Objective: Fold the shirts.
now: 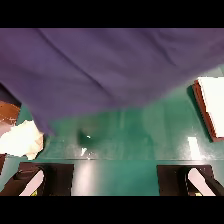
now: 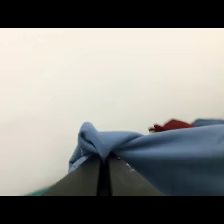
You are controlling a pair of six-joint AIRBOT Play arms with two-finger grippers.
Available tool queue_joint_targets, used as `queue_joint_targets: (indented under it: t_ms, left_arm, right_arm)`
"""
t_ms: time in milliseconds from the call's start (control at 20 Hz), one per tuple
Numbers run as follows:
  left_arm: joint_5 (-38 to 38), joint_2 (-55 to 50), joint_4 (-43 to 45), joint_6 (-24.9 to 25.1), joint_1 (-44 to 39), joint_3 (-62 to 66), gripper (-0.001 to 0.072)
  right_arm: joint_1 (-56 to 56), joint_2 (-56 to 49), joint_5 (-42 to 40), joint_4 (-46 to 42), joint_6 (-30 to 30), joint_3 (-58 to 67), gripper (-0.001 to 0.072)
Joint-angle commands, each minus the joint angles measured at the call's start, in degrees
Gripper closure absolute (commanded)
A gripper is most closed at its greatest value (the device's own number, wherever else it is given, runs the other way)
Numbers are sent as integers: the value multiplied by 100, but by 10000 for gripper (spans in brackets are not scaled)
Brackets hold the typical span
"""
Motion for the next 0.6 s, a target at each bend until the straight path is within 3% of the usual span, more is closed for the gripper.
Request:
queue_joint_targets:
  t_ms: [0, 150, 300, 450, 550]
  left_arm:
    - [-560, -94, -17, -35, 0, -940, 676]
    - [-887, -387, -15, -28, 0, -2369, 676]
    - [-1054, -938, -17, 57, 0, -3707, 676]
    - [-439, -1781, 4, 509, -238, -4551, 676]
    - [358, -2465, -31, 778, -479, -4588, 676]
  right_arm:
    - [76, -275, 195, -11, -37, -212, 695]
    - [857, -1161, 669, -162, -2, -212, 695]
    - [1902, -2389, 1095, -1416, 321, -214, 695]
    - [2485, -3777, 1231, -1773, 332, -212, 695]
    - [2660, -4494, 844, -1770, 393, -212, 695]
